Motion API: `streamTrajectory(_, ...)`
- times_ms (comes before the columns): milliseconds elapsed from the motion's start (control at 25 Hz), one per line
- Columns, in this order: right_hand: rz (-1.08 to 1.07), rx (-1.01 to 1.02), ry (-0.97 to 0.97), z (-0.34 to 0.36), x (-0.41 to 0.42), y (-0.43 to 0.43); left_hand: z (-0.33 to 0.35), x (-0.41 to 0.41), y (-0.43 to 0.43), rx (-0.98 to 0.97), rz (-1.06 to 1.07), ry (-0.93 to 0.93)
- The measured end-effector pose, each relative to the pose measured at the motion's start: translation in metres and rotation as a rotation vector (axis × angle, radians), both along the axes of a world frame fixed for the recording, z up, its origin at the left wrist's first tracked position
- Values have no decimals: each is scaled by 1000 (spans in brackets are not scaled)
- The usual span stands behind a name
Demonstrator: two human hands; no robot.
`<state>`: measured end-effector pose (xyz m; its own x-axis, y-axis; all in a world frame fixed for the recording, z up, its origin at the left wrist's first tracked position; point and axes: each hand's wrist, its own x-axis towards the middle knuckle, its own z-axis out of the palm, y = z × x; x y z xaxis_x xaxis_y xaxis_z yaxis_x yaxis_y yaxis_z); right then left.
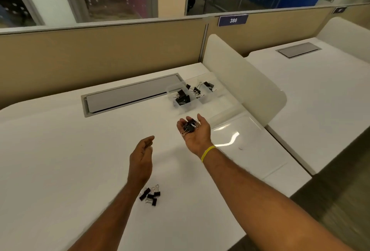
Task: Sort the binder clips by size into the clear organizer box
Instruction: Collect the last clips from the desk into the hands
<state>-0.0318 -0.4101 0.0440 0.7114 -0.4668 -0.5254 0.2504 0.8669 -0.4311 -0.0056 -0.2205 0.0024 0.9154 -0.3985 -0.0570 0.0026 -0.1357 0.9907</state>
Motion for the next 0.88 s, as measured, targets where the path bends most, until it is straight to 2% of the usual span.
streamTrajectory(320,72,-398,215,-3,30,-106,0,5,-80,54,-67,-23)
streamTrajectory(640,344,-753,419,-24,40,-132,-9,9,-111,117,-28,6)
streamTrajectory(880,449,-982,413,-21,33,-133,-10,4,-112,144,-21,-13)
